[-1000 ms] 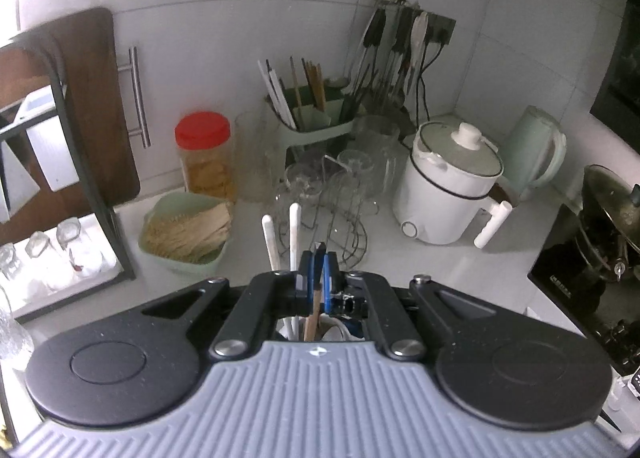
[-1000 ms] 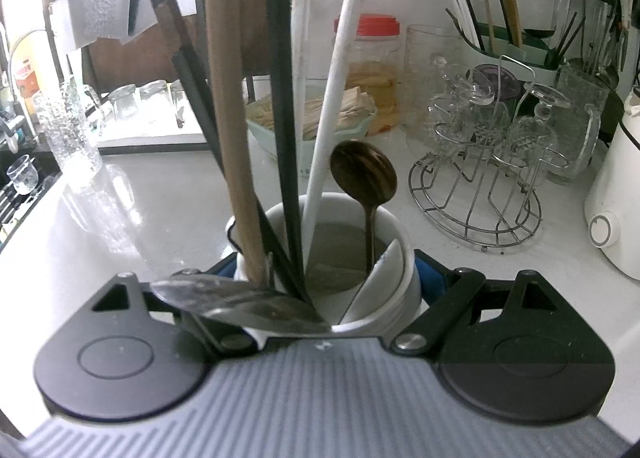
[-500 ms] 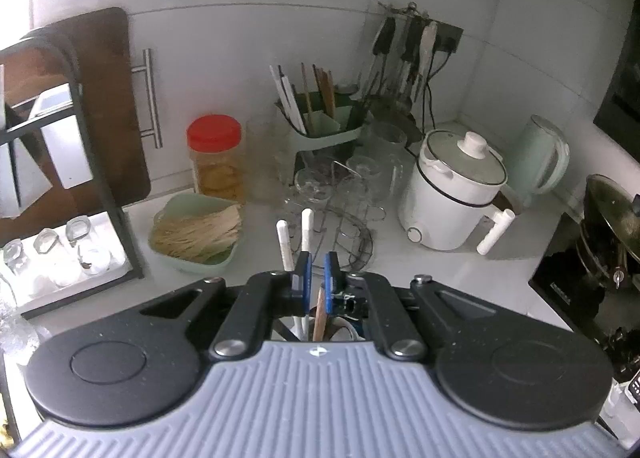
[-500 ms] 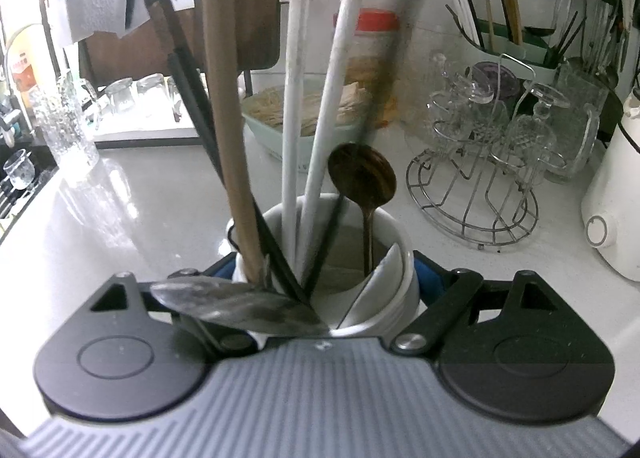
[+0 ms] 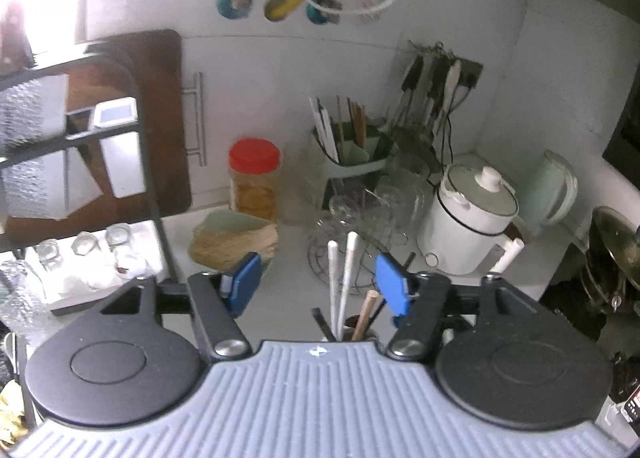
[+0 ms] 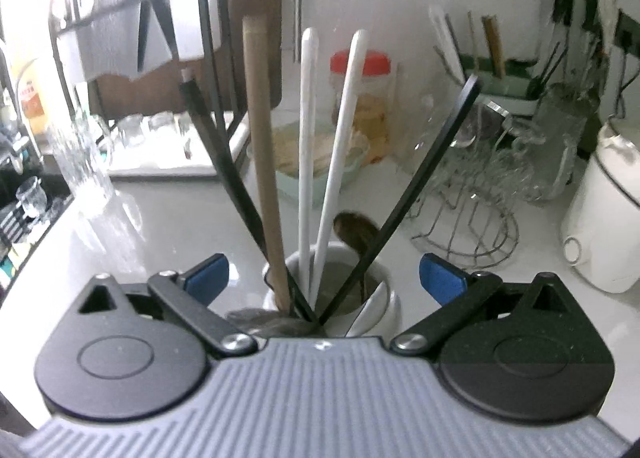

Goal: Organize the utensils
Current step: 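Lower the black chopstick into the white mug and open the left tool, then set the white mug on the counter and open the right tool while the left tool withdraws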

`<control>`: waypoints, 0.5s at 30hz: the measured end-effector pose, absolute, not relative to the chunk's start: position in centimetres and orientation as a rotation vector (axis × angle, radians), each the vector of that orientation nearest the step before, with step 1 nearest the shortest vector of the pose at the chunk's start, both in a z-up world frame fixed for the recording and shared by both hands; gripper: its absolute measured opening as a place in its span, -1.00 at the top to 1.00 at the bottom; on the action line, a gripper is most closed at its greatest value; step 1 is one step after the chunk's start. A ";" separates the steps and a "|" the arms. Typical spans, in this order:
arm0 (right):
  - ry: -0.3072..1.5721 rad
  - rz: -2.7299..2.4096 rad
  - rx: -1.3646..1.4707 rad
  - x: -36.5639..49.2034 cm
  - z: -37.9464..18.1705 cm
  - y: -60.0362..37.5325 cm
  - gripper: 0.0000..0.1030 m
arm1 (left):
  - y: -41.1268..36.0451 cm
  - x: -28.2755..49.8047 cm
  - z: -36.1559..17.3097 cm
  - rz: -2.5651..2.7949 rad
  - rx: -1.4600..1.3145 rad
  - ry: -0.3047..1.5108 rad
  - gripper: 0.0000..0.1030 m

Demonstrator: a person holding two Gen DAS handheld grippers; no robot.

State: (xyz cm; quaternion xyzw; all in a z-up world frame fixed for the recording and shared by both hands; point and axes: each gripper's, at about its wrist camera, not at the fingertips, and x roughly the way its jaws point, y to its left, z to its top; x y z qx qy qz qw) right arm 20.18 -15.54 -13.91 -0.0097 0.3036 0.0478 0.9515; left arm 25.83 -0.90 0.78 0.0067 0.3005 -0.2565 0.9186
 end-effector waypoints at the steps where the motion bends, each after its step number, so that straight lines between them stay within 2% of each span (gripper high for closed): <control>1: 0.610 0.093 -0.015 19.9 -13.3 -15.6 -1.00 | -0.3 25.7 1.1 -0.519 0.010 0.609 -0.51; 6: 0.591 0.046 0.030 17.6 -10.1 -16.0 -1.00 | 2.5 25.1 2.1 -0.488 -0.008 0.589 -0.73; 15: 0.542 0.016 0.112 13.0 -6.1 -16.2 -1.00 | 5.1 22.6 1.2 -0.400 0.021 0.617 -0.82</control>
